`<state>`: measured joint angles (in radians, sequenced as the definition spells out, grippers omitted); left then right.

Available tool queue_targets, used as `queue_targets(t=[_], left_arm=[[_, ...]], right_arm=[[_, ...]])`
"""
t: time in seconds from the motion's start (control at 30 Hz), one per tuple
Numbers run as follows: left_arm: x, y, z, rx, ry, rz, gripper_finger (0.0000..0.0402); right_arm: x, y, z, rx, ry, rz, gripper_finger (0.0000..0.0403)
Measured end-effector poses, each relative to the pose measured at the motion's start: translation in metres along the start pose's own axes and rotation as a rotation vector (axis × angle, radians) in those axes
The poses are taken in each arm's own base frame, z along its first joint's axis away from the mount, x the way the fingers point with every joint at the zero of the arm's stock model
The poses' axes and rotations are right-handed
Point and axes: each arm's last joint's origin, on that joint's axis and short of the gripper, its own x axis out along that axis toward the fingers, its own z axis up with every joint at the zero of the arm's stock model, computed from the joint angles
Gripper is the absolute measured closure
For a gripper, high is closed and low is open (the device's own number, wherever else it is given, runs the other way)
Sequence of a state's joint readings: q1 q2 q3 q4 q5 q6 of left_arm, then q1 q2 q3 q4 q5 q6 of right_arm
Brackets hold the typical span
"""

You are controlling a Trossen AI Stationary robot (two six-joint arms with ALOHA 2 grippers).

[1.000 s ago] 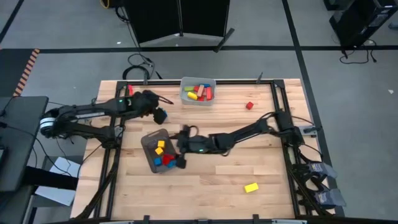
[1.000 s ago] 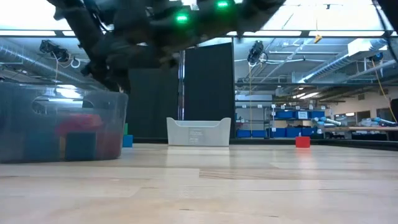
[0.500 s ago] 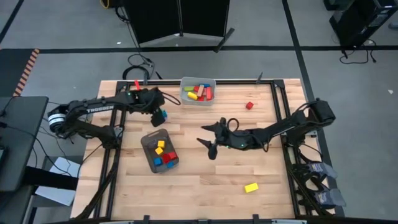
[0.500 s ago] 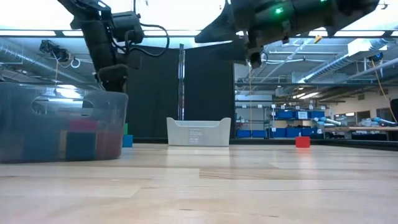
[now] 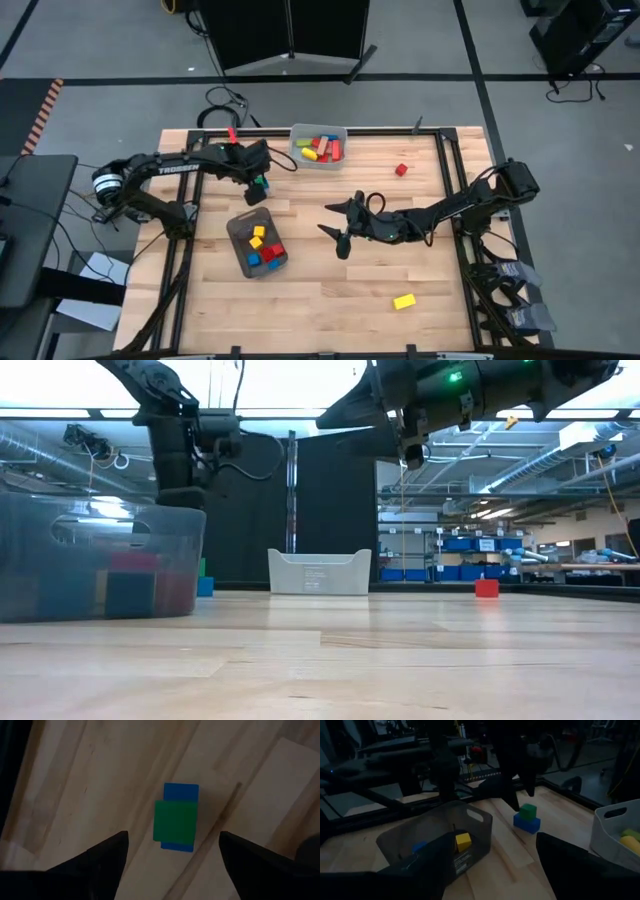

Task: Sort blocks by size
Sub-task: Put the green square block into the black bin

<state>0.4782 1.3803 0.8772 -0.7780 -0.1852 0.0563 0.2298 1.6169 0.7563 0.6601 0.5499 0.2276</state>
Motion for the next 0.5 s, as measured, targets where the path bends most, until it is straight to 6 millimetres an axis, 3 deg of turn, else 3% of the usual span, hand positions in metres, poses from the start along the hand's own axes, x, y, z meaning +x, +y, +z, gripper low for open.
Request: queue_targets(t=[0.3, 0.5], left_arm=[[0.019, -0.003, 0.007, 0.005, 0.034, 0.001, 0.0094], [0.034, -0.006, 0.01, 0.01, 0.066, -0.006, 0.0136]], right_arm=[[0.0, 0.0, 0.0, -0.004, 0.002, 0.001, 0.0116], [0.0, 0.001, -0.001, -0.005, 0.003, 0.002, 0.0117]])
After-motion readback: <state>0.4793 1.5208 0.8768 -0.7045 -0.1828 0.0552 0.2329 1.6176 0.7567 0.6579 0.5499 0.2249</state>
